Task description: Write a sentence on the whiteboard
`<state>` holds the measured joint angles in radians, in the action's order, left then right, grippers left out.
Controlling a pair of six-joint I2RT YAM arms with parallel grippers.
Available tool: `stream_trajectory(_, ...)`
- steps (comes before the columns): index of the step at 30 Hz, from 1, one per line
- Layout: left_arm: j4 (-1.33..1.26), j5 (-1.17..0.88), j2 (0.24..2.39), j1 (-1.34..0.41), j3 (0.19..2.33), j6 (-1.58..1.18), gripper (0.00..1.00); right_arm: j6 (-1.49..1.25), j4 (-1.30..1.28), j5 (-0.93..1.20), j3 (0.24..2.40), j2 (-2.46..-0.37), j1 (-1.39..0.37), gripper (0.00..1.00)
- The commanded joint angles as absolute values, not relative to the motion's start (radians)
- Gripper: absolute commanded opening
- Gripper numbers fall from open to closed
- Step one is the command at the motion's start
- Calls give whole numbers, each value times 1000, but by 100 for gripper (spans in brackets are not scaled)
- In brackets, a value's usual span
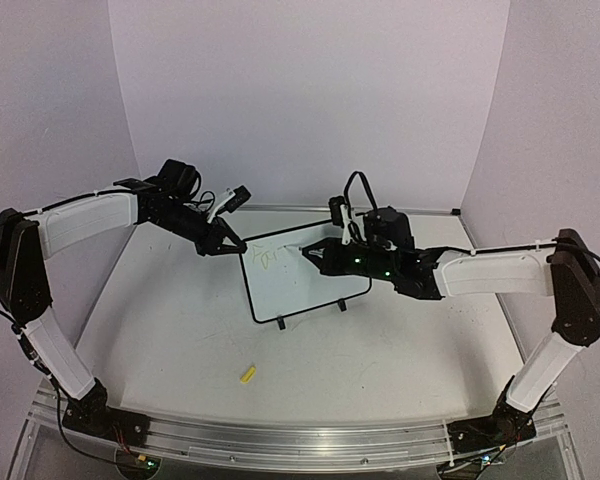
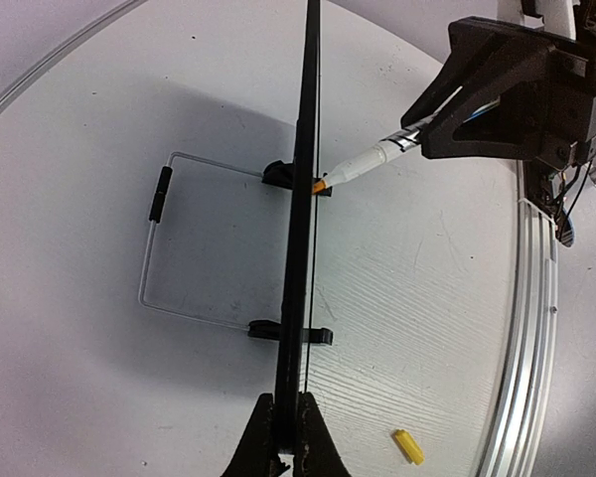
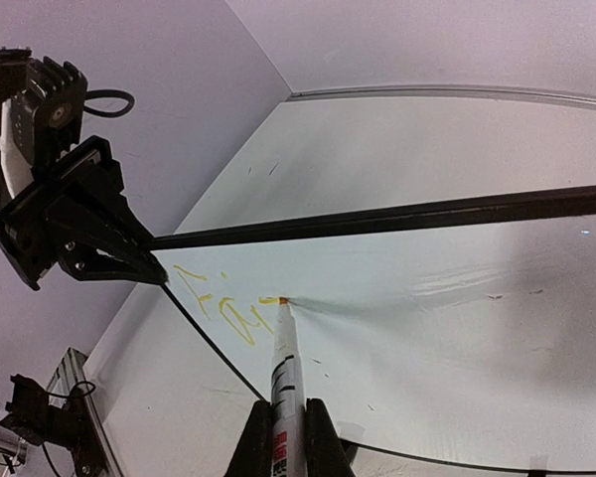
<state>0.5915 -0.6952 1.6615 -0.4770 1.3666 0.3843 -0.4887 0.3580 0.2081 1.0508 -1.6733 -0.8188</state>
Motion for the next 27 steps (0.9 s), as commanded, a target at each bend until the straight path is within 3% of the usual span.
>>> stream_trajectory(1, 677, -663, 1676, -501, 1356, 408, 0, -489, 369, 163, 1049, -1647, -809, 0)
stream_trajectory(11, 676, -658, 1677, -502, 1358, 408, 0, -465, 400, 270, 1039, -1605, -809, 0)
stream_trajectory(27, 678, -657, 1678, -505, 1358, 407, 0, -462, 410, 275, 1104, -1682, -810, 0)
